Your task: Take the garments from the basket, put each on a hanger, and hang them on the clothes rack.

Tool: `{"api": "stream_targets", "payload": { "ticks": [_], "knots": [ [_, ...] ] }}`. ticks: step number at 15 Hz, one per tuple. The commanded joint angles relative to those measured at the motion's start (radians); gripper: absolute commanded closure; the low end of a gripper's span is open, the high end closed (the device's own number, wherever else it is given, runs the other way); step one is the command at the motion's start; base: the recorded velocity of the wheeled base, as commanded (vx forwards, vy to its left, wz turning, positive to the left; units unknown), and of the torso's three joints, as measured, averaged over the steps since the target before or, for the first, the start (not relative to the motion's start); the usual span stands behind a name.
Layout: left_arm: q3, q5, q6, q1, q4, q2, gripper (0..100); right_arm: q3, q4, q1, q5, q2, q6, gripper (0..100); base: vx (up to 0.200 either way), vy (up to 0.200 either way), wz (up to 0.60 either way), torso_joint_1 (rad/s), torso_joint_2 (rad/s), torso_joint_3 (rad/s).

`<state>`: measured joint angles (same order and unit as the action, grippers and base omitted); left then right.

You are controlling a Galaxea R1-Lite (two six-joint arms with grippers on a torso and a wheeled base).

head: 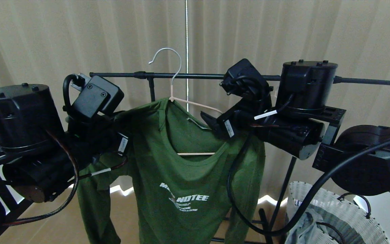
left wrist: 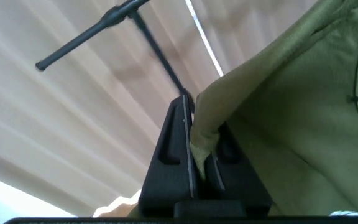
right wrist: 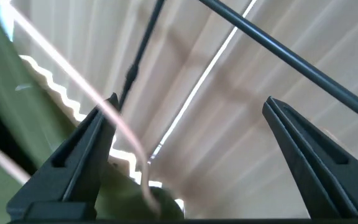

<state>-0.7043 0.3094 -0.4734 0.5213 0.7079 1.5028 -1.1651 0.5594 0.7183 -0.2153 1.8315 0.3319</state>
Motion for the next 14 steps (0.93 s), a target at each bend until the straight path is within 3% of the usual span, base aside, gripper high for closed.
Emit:
{"api": "stream_targets", "payload": {
  "ticks": [1,4,5,14],
  "knots": [
    [0.000,0.001,-0.002,0.013,-0.001,-0.007,100,0.001,0.001,0.000,0.001,0.008,0.001,0,0.000,0.000,0.00,0.000,0.00,0.000],
    [0.002,0.001,-0.004,0.013,-0.001,-0.007,100,0.007,0.001,0.000,0.001,0.002,0.001,0,0.000,0.000,0.00,0.000,0.00,0.000],
    [0.002,-0.001,-0.004,0.014,-0.001,-0.007,100,0.008,0.001,0.000,0.001,0.000,0.001,100,0.000,0.000,0.00,0.000,0.00,0.000],
    [0.029,-0.003,0.002,0.011,0.001,-0.026,100,0.025,0.008,0.003,0.001,-0.003,0.001,100,0.000,0.000,0.00,0.000,0.00,0.000]
  ]
}}
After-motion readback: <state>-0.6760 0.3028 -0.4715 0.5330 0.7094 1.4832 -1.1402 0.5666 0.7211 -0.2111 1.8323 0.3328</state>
